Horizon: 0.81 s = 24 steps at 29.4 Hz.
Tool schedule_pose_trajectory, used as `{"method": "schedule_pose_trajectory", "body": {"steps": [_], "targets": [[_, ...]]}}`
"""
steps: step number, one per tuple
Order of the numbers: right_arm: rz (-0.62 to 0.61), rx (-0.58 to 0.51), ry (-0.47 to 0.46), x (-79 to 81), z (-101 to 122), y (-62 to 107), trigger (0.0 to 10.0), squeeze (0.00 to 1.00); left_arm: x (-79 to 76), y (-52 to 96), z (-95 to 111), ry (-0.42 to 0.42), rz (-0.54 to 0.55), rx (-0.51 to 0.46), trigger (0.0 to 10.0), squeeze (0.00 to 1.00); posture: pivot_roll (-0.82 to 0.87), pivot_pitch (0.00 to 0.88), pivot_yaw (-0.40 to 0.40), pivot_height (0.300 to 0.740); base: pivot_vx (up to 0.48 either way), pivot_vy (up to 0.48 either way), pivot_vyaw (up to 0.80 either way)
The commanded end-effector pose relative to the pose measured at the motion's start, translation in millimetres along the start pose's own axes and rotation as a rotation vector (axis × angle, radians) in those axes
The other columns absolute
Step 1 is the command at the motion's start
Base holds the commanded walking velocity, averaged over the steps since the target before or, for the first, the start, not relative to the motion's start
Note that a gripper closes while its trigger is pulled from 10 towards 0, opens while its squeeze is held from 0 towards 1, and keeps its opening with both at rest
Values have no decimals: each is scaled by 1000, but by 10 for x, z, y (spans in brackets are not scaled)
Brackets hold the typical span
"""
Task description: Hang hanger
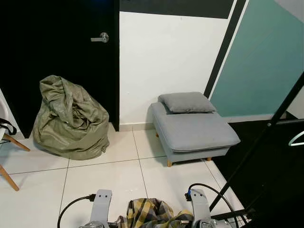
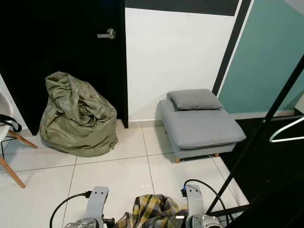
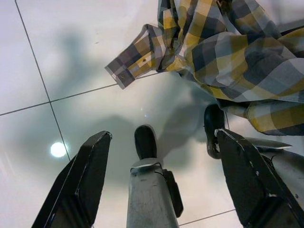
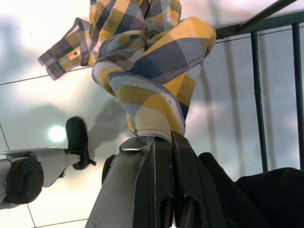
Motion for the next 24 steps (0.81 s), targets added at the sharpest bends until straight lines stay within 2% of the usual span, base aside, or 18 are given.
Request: {"method": "schedule_pose_trajectory", "body": {"steps": [1,19,24], "targets": [[-9,-1,5,-31,16,4,10000,0,-87,-5,-18,-9,-20,12,10000,0,47,97,-78,740,0,0,0],[-5,-4,-16,-25,40,8,10000,0,-78,-6,-16,6,-14,23,10000,0,57,83,-83,740,0,0,0],[-5,-6,2,-27,48,9,10000,0,-105,-7,-20,-1,-26,26,10000,0,50,75,-82,740,0,0,0]]}}
Point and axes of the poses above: a point about 5 cm out from each wrist's last joint towards the gripper, its own y axis pointing back from the gripper into the wrist, its own z axis along the axis of the wrist's last joint, x = y × z, the point moved 4 cm from there along -y, pointing out of the wrist towards the gripper, and after that the axes turned 6 degrees about -y, right-handed, at the moved point
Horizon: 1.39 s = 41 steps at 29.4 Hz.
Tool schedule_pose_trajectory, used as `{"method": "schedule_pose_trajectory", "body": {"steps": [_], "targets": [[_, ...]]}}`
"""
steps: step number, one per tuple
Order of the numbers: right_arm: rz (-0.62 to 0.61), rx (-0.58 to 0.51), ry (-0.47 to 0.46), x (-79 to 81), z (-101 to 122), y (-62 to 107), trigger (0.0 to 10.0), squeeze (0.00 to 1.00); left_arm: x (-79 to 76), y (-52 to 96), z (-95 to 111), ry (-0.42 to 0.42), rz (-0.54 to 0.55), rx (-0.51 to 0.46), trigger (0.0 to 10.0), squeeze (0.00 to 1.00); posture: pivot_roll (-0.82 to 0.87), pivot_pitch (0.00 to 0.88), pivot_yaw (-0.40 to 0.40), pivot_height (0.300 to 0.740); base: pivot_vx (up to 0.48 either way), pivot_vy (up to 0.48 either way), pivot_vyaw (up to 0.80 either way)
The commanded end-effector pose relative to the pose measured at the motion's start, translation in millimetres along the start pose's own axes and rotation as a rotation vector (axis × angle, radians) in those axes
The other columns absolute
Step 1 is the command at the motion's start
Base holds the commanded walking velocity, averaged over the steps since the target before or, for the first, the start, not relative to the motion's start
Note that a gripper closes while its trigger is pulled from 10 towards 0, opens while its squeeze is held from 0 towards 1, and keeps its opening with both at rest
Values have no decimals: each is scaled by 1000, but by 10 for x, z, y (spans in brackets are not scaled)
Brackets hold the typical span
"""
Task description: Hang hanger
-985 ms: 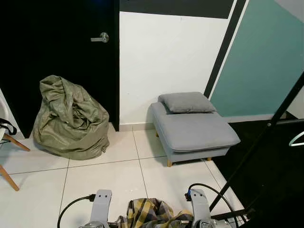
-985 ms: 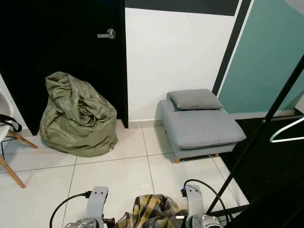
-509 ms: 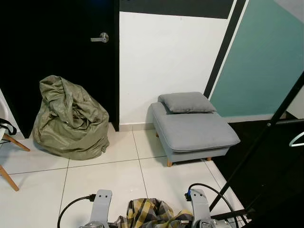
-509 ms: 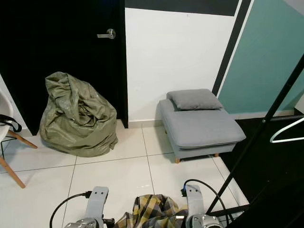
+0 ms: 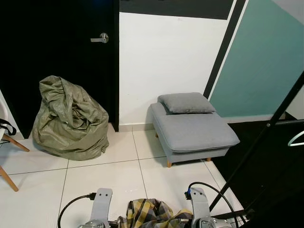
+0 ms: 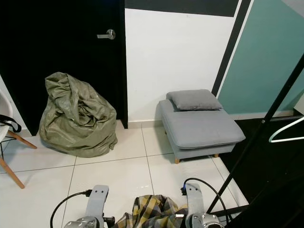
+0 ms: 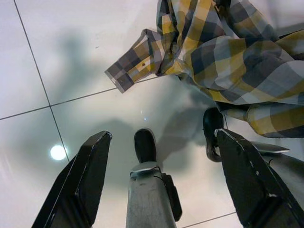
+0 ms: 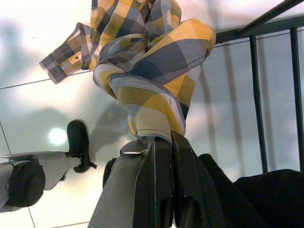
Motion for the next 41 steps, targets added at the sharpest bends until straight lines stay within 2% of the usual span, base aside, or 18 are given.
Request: {"method": "schedule_pose_trajectory", "body": {"steps": [1,18,41], "targets": [[-13,1,6,-54,2,4,10000,0,-115,-5,-77,-4,-27,33,10000,0,51,67,-84,740,0,0,0],[-17,8,0,-71,-49,-2,10000,0,-121,-4,-126,-5,-28,41,10000,0,43,30,-69,740,0,0,0],[-18,12,18,-76,-58,-3,10000,0,-125,-5,-138,2,-26,44,10000,0,43,28,-80,740,0,0,0]]}}
Point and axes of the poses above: a point about 5 cm out from each wrist's last joint towards the gripper, its own y axis pointing back from the gripper into the wrist, its own z axis along the axis of the wrist's last joint, x = y × z, the point moved 4 cm from there along -y, pointing out of the wrist towards the gripper, and after that the axes turned 6 degrees about -y, right-handed, at the moved point
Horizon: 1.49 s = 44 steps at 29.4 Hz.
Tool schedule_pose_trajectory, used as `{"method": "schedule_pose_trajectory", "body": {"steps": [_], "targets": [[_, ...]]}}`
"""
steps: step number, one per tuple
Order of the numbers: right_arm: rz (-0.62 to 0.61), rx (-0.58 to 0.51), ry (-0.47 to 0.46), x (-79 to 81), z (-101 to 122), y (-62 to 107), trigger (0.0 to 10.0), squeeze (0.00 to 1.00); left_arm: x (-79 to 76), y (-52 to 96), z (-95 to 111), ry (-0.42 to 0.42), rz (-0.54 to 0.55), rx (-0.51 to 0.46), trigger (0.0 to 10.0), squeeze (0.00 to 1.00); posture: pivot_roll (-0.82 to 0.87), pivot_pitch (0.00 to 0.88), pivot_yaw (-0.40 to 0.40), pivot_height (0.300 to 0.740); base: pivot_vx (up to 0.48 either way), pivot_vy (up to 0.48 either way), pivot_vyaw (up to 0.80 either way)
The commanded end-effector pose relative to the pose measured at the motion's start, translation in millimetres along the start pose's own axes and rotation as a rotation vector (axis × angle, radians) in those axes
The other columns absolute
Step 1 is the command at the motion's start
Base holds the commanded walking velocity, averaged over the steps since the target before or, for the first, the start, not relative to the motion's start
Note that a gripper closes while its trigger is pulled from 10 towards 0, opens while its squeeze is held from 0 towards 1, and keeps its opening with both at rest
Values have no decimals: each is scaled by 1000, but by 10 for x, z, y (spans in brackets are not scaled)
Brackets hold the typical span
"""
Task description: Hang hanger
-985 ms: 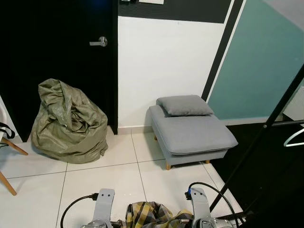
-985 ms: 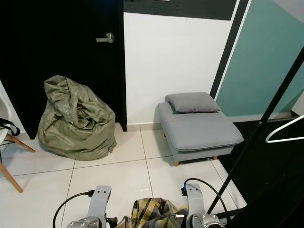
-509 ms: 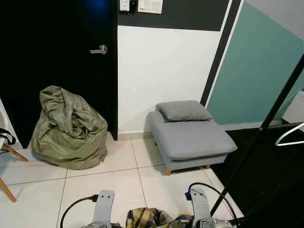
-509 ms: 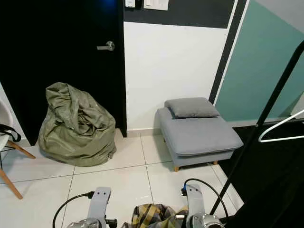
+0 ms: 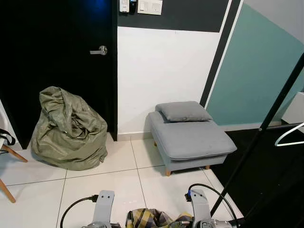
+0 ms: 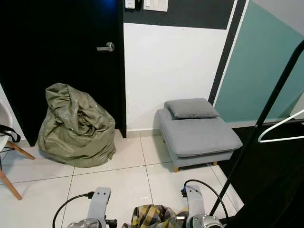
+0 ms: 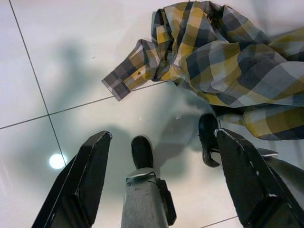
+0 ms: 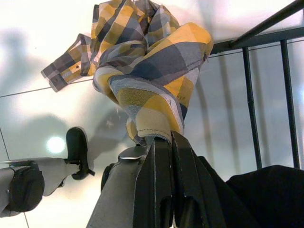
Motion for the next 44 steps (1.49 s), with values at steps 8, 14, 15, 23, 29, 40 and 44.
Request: {"method": "schedule_pose_trajectory", "body": {"steps": [8,14,15,23,29,40,44], "targets": [[-10,0,3,-46,-14,1,10000,0,-45,-3,-85,6,-4,23,10000,0,46,26,-86,740,0,0,0],[-4,-3,0,-14,11,2,10000,0,-3,-2,-56,-2,7,18,10000,0,52,71,-89,740,0,0,0],[-3,-5,-2,-7,19,2,10000,0,10,-1,-45,-5,12,16,10000,0,52,71,-89,740,0,0,0],[36,-30,7,161,121,7,10000,0,229,16,24,-2,71,-14,10000,0,90,133,-95,740,0,0,0],[41,-39,-39,166,124,7,10000,0,218,21,39,-59,71,-35,10000,0,95,165,-103,740,0,0,0],[36,-32,-42,177,39,-9,10000,0,214,28,-79,-64,69,-19,10000,0,74,197,-60,740,0,0,0],[38,-25,-47,169,12,-12,10000,0,186,29,-118,-69,58,-10,10000,0,74,192,-65,740,0,0,0]]}}
Point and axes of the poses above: a point about 5 cm out from each wrist's last joint towards the gripper, its own y axis pointing back from the gripper into the wrist, its own z axis along the axis of the wrist's last joint, x = y × z, the point moved 4 cm from there along -y, pointing out of the wrist towards the gripper, and after that the axes turned 6 degrees about -y, right-handed, at the moved point
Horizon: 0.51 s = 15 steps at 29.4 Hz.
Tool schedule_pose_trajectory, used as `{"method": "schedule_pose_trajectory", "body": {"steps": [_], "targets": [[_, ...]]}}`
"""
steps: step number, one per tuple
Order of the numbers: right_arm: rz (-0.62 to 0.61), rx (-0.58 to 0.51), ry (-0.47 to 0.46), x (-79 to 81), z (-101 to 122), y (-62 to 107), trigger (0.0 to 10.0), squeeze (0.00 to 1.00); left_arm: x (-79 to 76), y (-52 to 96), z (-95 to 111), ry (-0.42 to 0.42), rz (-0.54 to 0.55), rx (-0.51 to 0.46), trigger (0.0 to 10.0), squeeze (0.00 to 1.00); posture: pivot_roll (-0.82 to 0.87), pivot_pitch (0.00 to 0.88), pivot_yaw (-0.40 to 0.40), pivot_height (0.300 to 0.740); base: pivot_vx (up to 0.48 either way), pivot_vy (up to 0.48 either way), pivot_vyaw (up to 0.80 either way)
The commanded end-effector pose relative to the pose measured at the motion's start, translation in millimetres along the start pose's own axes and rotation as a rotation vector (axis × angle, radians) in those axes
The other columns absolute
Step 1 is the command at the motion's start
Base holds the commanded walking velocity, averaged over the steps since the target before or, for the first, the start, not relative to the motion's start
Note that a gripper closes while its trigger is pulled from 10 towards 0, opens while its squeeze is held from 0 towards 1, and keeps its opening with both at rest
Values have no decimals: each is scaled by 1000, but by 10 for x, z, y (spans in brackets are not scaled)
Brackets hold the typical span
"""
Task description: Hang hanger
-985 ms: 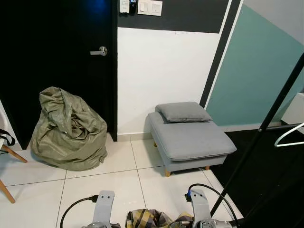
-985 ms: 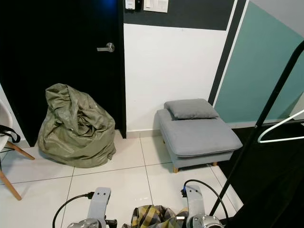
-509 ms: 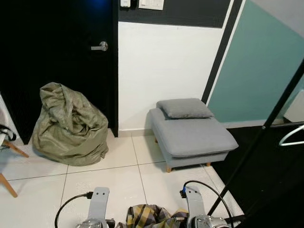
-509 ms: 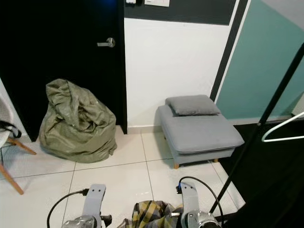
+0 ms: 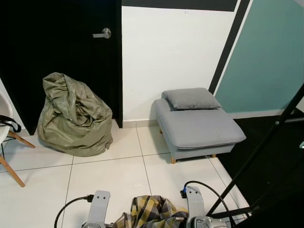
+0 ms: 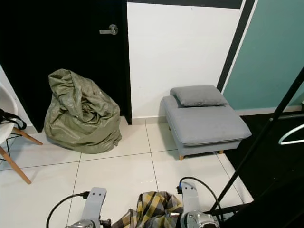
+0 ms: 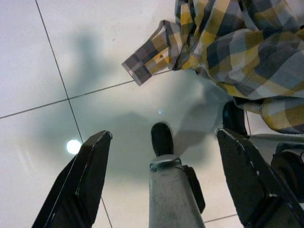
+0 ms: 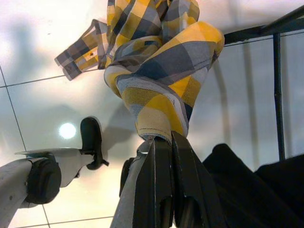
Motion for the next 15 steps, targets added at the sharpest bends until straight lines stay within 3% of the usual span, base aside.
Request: {"method": "schedule_pose_trajectory", "body": {"steps": [1,15], "targets": [[-2,0,-15,-25,-42,-4,10000,0,-38,6,-93,-14,-14,25,10000,0,74,190,-67,740,0,0,0],[-2,8,-8,-37,-96,-10,10000,0,-78,12,-150,-21,-31,34,10000,0,81,148,-70,740,0,0,0]]}}
Point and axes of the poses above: a point about 5 cm out from each wrist's last joint towards the gripper, its own y axis pointing back from the gripper into the wrist, its own z axis along the axis of the wrist's last joint, x = y × z, the point moved 4 cm from there along -y, pointing out of the wrist towards the gripper, and after that the axes turned 6 degrees about -y, right-handed, at the moved point
